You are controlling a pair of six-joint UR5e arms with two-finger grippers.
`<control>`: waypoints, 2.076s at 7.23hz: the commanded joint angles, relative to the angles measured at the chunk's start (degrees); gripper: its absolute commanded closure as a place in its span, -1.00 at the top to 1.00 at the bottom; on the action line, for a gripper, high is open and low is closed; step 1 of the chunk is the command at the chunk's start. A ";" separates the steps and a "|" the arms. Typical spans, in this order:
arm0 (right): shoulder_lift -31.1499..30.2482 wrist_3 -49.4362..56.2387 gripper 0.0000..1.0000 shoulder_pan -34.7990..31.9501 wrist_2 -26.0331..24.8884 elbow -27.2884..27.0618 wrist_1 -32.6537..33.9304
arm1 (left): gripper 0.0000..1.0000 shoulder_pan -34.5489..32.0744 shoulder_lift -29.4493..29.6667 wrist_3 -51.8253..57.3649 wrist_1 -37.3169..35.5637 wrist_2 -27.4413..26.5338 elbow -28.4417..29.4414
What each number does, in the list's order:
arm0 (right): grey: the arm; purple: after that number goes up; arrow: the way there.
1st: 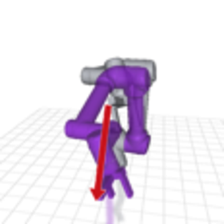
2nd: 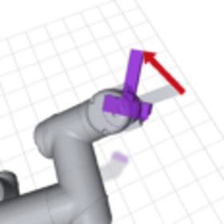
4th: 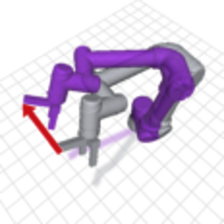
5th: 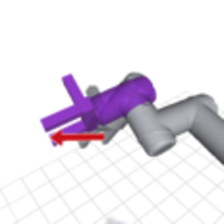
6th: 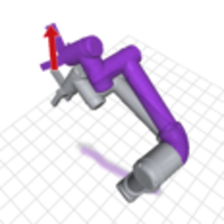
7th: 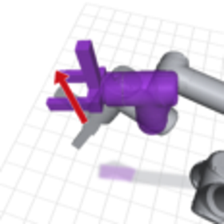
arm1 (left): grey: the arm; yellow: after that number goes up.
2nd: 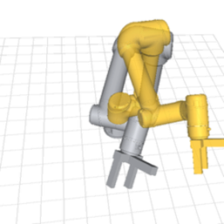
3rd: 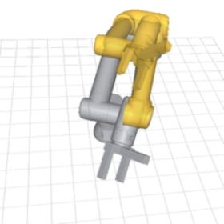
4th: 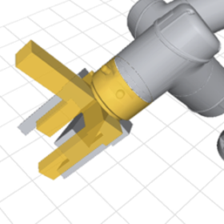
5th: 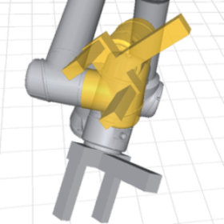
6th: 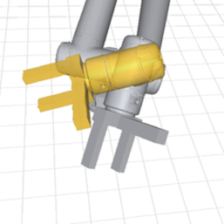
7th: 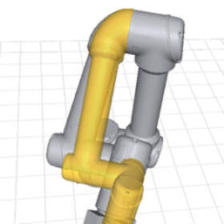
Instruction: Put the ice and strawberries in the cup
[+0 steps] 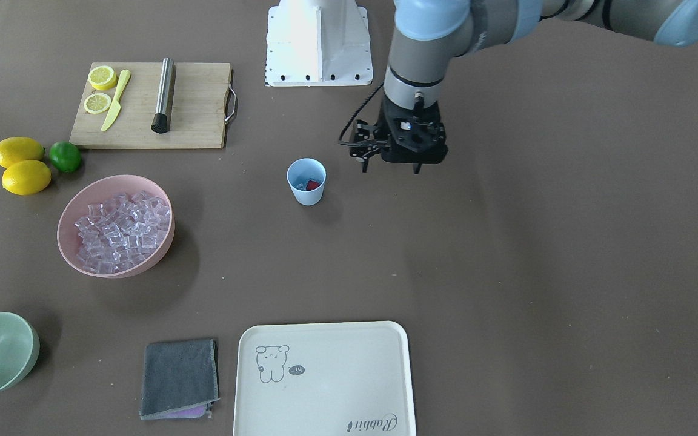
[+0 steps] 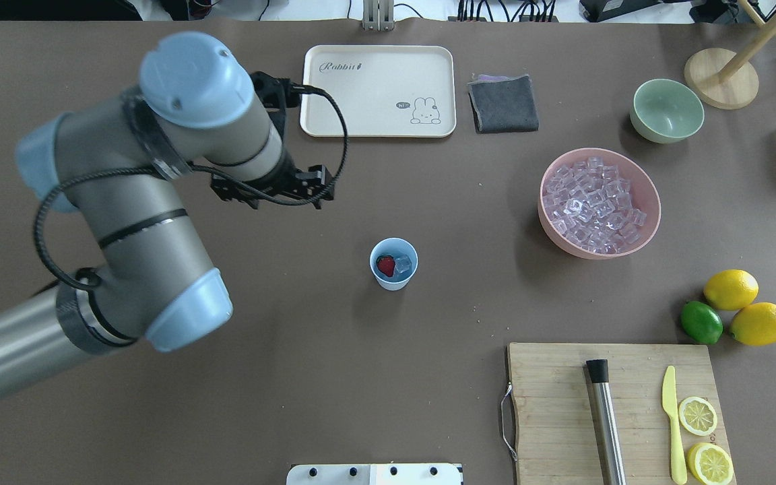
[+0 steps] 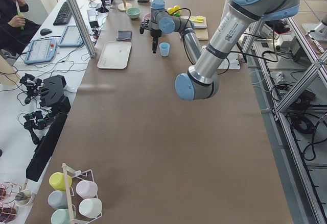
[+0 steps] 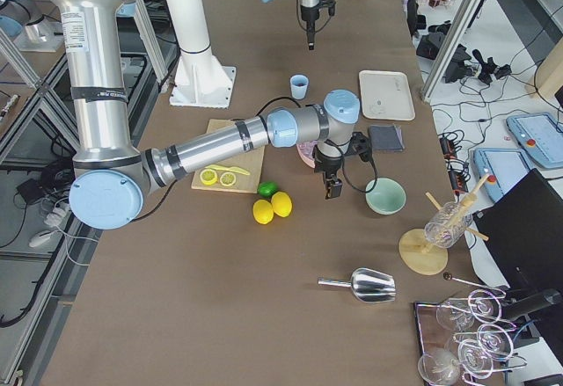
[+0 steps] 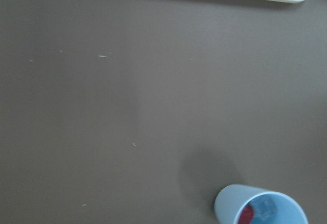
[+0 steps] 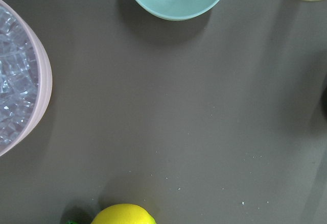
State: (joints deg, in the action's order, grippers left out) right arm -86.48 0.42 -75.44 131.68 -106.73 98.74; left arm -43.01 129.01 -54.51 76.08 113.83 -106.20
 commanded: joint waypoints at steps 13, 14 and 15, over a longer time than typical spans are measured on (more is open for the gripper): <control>-5.19 11.98 0.99 -11.39 0.34 6.53 -0.04 | 0.96 -49.10 -47.09 66.11 13.57 16.86 7.42; -5.37 11.80 0.99 -11.39 0.42 6.71 0.04 | 0.96 -49.10 -47.09 66.11 13.57 16.86 7.33; -5.80 11.80 0.99 -11.39 0.42 6.54 -0.04 | 0.96 -49.10 -47.01 66.11 13.57 16.86 7.50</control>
State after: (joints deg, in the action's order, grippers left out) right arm -91.87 12.35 -86.83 132.08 -100.16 98.74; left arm -92.11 82.00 11.62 89.44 130.69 -98.81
